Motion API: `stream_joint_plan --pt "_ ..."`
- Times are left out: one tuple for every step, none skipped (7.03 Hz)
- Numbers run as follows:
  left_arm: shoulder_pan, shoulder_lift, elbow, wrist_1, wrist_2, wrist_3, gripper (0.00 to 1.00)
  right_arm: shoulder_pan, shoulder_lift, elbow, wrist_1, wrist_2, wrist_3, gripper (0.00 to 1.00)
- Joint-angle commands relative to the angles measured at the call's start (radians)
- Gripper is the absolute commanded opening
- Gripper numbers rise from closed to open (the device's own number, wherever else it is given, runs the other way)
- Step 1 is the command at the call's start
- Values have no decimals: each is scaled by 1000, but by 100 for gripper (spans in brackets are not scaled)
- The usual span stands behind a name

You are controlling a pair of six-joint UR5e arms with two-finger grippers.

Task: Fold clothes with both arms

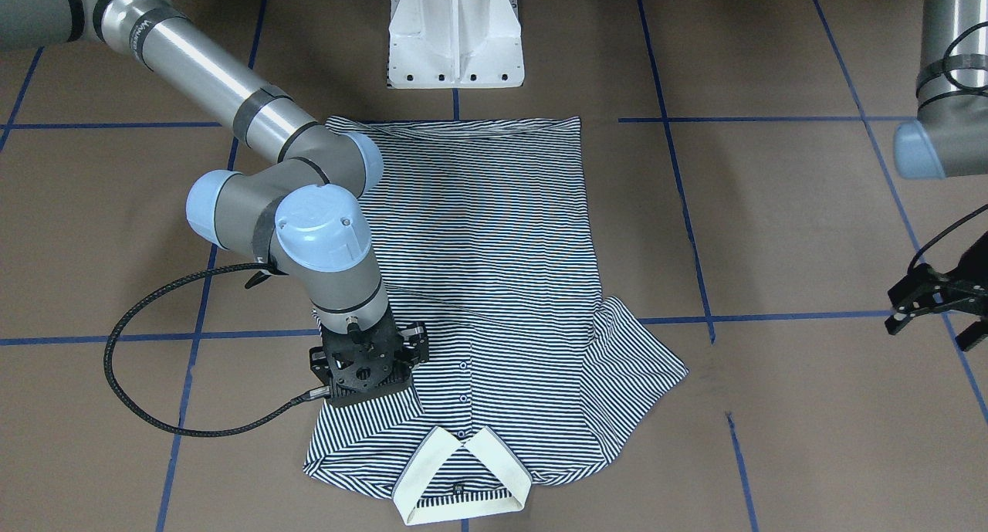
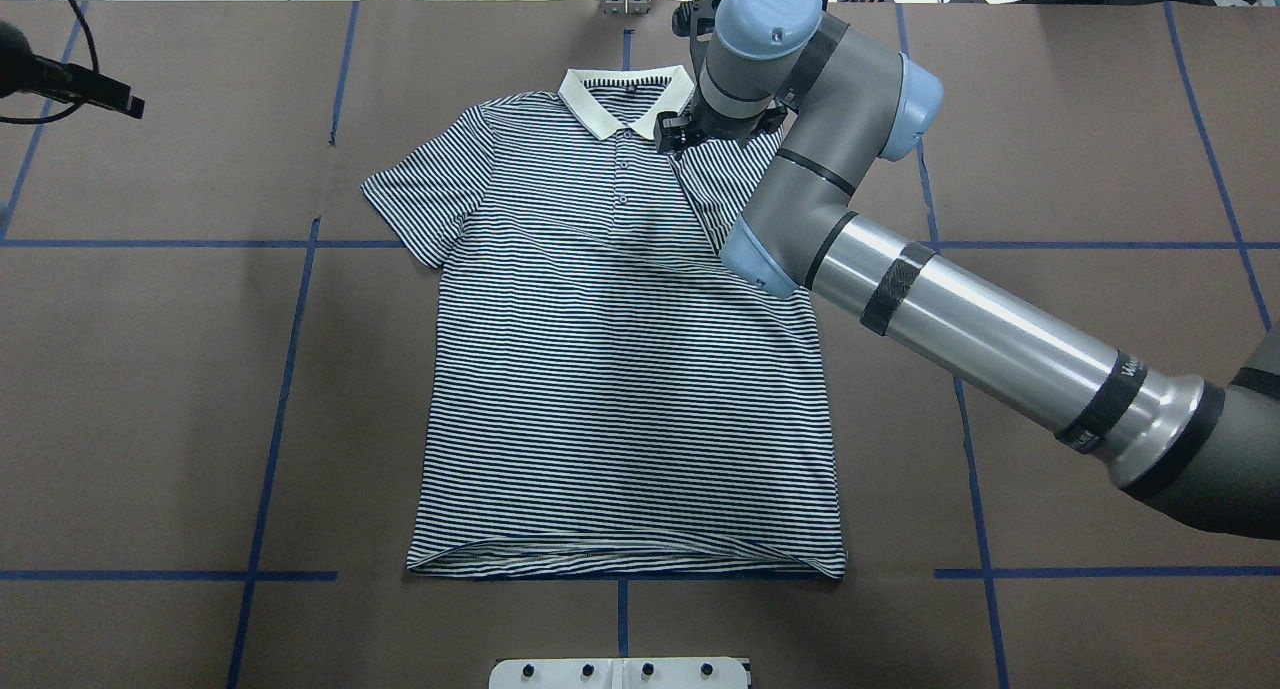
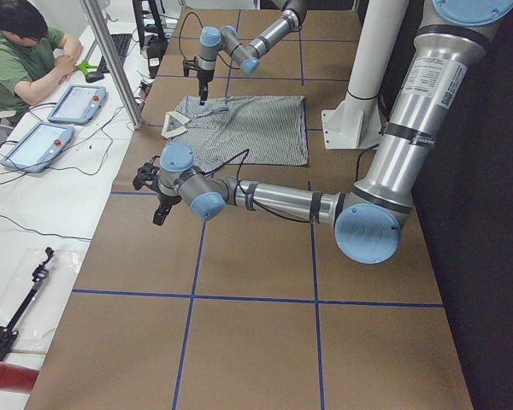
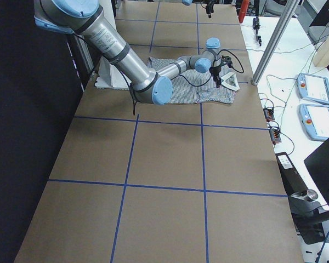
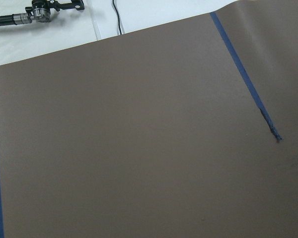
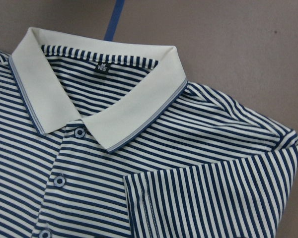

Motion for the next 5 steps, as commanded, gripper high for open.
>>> stream_joint_plan --pt "156 -87 -4 8 95 -359 100 79 -35 133 -253 233 71 100" --pt "210 -121 -2 10 145 -464 100 105 -111 274 -369 260 45 100" --pt "298 -150 7 13 246 -555 100 130 -180 348 -394 249 28 100" --pt "333 -170 27 15 304 -568 100 173 -252 398 -390 266 -33 100" --pt "350 -177 38 15 331 -568 100 200 -276 406 -393 266 -160 100"
